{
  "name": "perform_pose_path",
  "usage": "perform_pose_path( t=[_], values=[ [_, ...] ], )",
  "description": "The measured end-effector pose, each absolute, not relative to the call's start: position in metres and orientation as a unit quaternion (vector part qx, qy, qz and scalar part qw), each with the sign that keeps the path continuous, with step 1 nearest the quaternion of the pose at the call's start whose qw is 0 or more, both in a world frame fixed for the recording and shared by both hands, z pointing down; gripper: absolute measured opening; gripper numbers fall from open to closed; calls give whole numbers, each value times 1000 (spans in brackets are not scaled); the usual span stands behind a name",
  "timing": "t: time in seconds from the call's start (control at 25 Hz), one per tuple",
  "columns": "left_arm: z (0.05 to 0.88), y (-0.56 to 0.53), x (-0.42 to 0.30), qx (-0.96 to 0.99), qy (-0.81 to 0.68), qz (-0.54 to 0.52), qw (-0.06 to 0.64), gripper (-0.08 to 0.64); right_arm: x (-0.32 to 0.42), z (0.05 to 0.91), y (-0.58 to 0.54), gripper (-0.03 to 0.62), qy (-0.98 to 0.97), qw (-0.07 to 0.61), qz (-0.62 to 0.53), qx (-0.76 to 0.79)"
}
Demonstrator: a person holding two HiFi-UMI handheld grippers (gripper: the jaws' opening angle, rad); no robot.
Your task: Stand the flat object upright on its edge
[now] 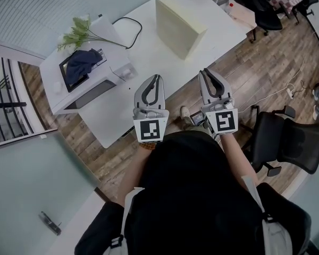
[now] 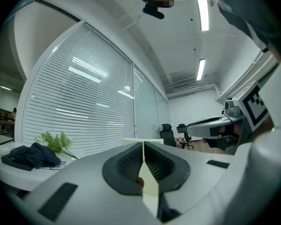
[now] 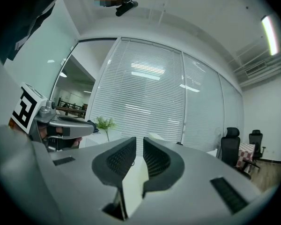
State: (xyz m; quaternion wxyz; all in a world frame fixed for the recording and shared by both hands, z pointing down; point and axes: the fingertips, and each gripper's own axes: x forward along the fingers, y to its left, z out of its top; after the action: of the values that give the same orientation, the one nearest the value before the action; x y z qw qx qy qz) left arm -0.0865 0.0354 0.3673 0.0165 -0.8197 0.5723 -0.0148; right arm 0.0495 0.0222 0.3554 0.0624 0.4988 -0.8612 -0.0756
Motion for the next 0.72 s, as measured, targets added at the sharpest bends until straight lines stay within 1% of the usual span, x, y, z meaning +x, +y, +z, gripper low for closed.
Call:
perform_pose_path(
  t=[0.72],
  values=[
    [373,25,-83,-818,574,-23,15,15,66,357,4,31,-860,65,-83,499]
  ],
)
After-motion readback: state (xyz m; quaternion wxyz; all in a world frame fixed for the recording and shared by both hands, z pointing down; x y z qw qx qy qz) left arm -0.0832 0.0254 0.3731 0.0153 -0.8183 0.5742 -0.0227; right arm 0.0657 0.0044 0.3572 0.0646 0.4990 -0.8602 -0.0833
